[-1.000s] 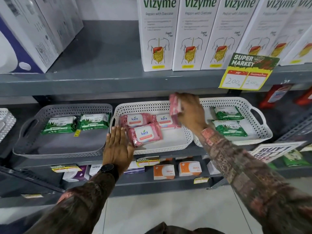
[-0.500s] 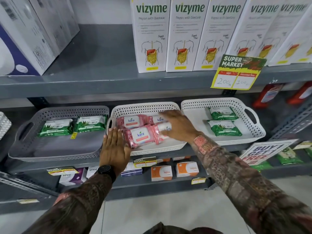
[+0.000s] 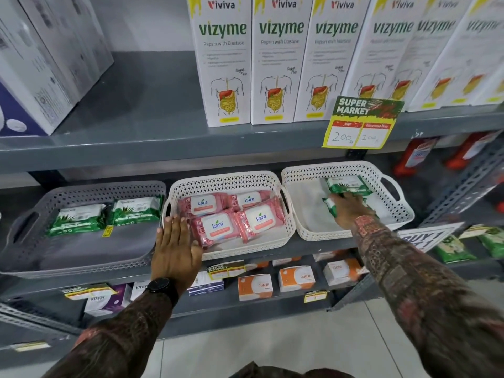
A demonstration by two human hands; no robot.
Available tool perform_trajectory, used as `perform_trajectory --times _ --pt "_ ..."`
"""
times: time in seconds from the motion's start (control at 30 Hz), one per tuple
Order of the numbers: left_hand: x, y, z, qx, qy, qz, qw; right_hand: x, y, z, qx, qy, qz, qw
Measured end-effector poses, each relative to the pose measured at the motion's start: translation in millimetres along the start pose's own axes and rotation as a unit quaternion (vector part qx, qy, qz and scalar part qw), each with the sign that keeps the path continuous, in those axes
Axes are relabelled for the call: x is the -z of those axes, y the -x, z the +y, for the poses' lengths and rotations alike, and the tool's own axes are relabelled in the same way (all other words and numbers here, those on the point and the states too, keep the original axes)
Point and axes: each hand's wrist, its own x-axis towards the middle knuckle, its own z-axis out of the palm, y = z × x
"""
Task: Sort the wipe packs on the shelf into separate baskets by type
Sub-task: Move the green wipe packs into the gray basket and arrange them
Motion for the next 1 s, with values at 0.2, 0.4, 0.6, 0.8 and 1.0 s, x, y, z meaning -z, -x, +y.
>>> perform_trajectory --times 0.2,0.4,0.6,0.8,1.0 --pt "3 -1 1 0.001 -0.019 -0.013 1.000 -5 -6 9 0.002 -0.013 0.042 0.999" --pt "6 1 2 -0.007 0.002 -0.007 1.000 13 3 -47 0.026 -0.090 0.166 0.982" --pt "27 8 -18 -0.044 0.035 0.048 0.997 37 42 -190 0.221 -0.094 0.221 0.945" --pt "63 36 -150 0.107 0.058 0.105 0.987 5 99 -375 0.398 -0.029 0.182 0.899" --pt "76 55 -262 0.208 0.027 0.087 0.974 -57 135 -523 0.470 0.072 0.114 0.872"
